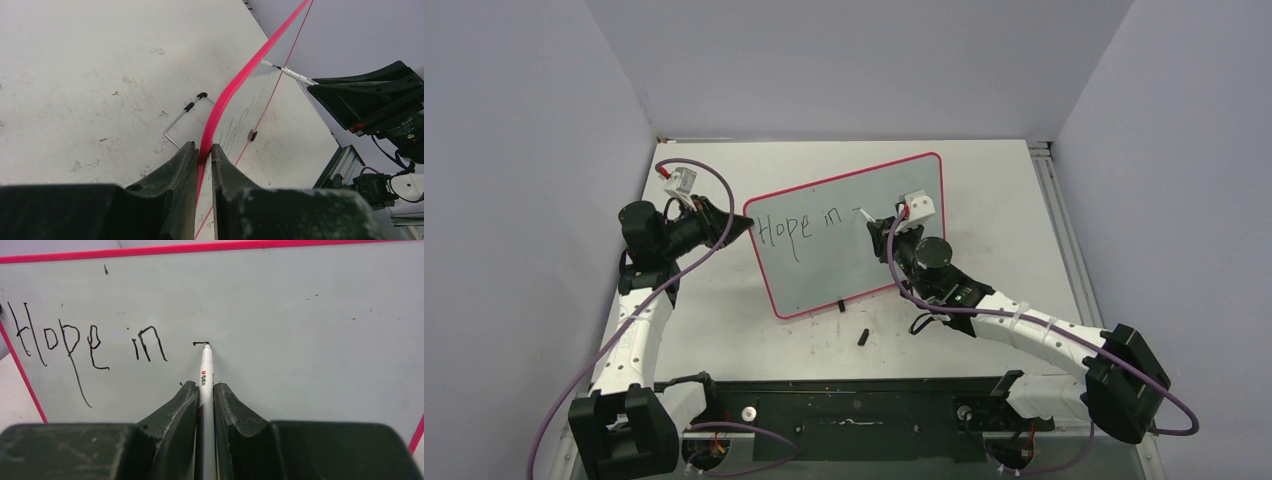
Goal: Write a sentence on the whiteboard
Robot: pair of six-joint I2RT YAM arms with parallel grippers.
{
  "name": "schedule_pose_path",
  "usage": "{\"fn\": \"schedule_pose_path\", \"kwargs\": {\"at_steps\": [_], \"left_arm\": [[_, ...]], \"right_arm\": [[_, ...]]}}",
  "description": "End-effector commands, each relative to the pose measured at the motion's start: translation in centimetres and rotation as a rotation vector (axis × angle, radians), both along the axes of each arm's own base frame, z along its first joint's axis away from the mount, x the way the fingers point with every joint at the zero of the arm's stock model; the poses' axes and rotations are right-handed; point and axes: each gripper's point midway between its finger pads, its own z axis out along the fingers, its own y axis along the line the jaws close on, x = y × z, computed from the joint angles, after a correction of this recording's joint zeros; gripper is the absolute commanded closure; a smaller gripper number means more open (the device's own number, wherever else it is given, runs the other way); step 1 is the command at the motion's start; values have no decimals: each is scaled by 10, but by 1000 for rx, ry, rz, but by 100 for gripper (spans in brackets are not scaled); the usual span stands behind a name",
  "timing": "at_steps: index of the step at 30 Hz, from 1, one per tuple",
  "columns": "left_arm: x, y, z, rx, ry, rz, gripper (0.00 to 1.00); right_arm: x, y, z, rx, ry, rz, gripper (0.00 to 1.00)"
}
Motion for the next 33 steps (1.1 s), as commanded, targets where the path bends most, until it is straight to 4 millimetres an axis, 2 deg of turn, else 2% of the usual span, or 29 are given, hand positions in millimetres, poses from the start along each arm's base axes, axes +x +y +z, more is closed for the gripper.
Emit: {"fn": "schedule_pose_path", "kwargs": {"at_steps": [1,7,12,33], "left_arm": [[-1,-1,14,14,-43,-8,88],[-1,-2,15,14,-44,-9,88],[-1,-1,15,14,-44,-9,88],[-1,-2,15,14,-45,-10,88]], "right_arm": [[3,-7,24,52,-58,-31,95],[6,-3,38,75,-92,-22,95],[7,1,42,86,-102,-10,95],[6,16,28,62,-70,51,95]]}}
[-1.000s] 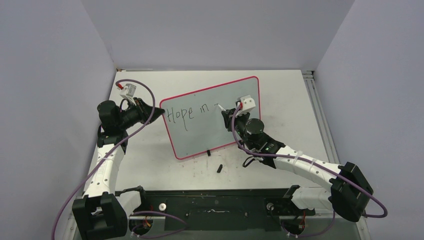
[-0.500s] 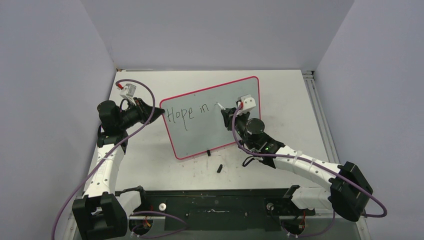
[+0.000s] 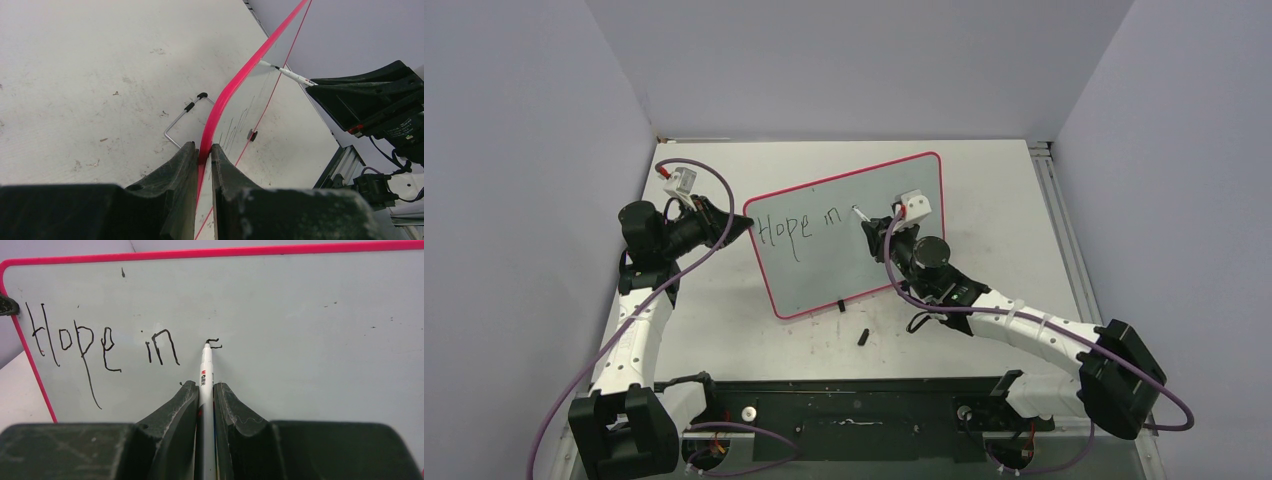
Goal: Write a sentence on the whiteboard
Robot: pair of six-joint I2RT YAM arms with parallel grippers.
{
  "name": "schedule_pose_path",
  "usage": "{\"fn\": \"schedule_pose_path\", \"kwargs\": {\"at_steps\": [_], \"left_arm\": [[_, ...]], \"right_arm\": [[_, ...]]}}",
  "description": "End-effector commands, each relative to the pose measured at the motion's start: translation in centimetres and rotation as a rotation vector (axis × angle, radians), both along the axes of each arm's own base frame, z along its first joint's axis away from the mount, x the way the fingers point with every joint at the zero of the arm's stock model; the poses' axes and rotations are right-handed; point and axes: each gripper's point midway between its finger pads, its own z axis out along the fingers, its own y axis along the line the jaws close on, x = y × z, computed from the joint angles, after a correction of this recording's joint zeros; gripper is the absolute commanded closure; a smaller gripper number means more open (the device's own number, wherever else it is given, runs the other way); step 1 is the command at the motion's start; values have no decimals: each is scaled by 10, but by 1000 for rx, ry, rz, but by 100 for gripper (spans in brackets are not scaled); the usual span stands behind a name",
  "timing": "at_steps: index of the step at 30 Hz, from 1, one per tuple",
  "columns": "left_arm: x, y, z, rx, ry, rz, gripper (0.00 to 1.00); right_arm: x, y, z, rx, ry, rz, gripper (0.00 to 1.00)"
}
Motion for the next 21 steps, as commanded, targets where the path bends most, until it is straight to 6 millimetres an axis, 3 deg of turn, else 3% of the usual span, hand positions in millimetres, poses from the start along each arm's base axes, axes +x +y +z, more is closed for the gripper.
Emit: {"fn": "schedule_pose_path", "kwargs": {"at_steps": [1,21], "left_arm": [[-1,-2,15,14,-43,-10,88],[-1,-2,15,12,-45,-12,88]], "right_arm": [[5,6,23,43,-45,17,95],[-8,-12,-13,6,41,-13,95]]}}
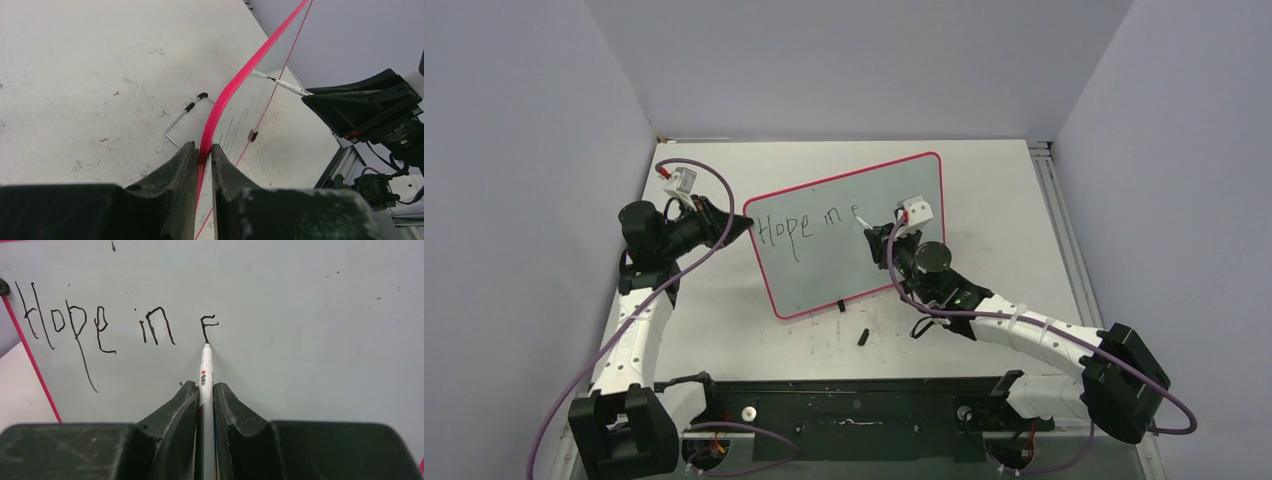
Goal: Write a sentence on the whiteboard
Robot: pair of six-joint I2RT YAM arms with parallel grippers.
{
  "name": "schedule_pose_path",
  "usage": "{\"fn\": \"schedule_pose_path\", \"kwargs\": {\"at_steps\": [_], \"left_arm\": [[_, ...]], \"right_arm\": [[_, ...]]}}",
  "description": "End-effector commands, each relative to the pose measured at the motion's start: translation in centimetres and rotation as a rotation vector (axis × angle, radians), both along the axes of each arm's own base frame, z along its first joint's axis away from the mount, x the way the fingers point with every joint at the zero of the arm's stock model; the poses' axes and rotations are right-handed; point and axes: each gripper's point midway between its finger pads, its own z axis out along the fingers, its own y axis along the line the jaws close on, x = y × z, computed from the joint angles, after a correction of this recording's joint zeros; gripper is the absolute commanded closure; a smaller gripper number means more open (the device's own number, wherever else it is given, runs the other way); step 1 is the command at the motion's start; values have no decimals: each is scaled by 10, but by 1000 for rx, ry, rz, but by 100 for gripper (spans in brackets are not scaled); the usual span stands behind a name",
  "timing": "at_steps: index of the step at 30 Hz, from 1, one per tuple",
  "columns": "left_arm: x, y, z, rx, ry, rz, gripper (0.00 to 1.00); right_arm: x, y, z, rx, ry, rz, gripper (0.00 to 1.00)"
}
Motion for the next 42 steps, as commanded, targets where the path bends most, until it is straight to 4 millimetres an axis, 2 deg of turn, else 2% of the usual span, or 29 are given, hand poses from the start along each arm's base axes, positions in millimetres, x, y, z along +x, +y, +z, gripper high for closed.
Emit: {"fn": "schedule_pose_path", "kwargs": {"at_steps": [1,12,22,30,42], "left_arm": [[-1,-2,15,10,-43,-14,88],[-1,-2,15,9,-43,-14,88],[-1,-2,14,9,-41,-13,88],[-1,-2,14,9,-39,-13,88],[-1,-2,14,8,-38,-13,88]], "right_arm": [[-1,-10,2,11,3,-31,95],[4,-27,13,23,-16,-120,95],[-4,-13,50,86,-92,-29,95],[4,0,56,95,-117,-10,95],[12,5,55,92,-126,-18,95]]}}
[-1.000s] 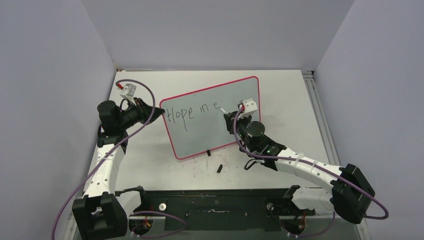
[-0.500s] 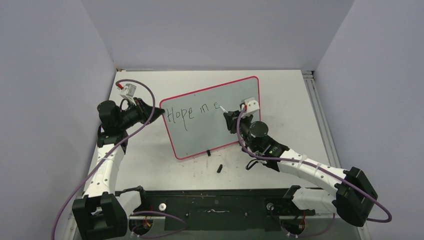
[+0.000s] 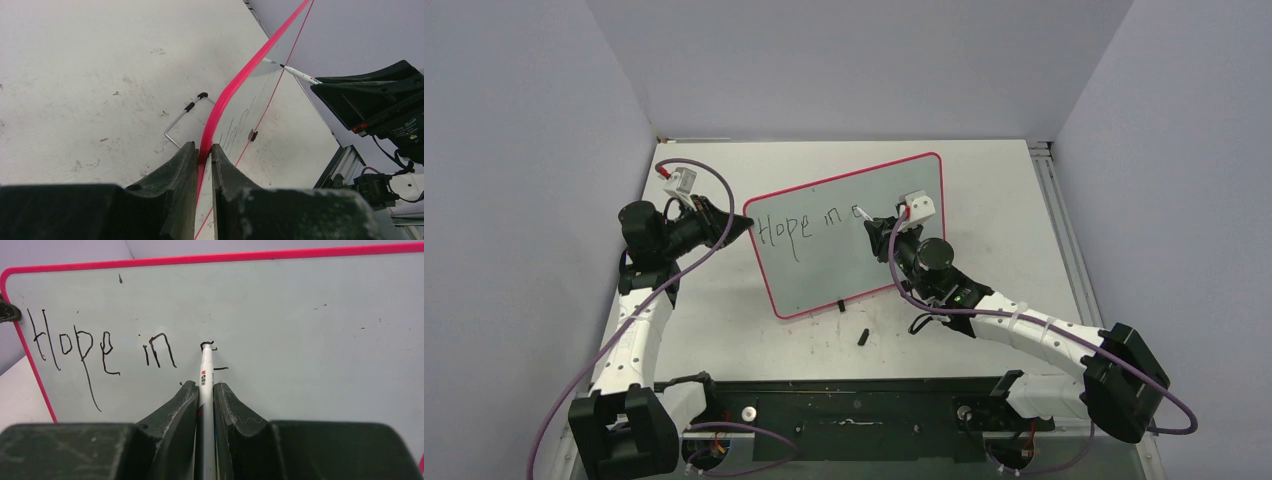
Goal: Write a sentence on the whiteboard
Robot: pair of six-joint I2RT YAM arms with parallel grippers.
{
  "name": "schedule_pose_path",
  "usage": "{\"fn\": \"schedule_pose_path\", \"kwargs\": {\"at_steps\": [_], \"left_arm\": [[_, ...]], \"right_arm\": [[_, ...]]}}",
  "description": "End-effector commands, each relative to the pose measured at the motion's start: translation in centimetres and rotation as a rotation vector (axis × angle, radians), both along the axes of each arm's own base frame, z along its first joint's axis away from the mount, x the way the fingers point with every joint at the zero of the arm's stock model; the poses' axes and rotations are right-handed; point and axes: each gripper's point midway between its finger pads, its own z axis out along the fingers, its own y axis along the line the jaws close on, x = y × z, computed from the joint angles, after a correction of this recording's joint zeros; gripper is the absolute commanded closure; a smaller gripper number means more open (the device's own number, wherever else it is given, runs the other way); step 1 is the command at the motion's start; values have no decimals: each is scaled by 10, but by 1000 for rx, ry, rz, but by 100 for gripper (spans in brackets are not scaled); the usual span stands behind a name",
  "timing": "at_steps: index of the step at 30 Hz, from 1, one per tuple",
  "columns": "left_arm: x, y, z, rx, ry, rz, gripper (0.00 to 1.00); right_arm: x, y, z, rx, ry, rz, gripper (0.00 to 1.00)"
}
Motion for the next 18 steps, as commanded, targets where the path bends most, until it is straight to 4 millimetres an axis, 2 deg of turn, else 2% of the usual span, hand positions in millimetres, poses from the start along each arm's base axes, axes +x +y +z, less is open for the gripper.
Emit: {"fn": "schedule_pose_path", "kwargs": {"at_steps": [1,18], "left_arm": [[-1,-2,13,8,-36,-11,88],[-1,-2,14,8,-38,-14,88]], "right_arm": [[8,6,35,68,-78,-2,95],[10,-6,27,50,-61,-61,95]]}}
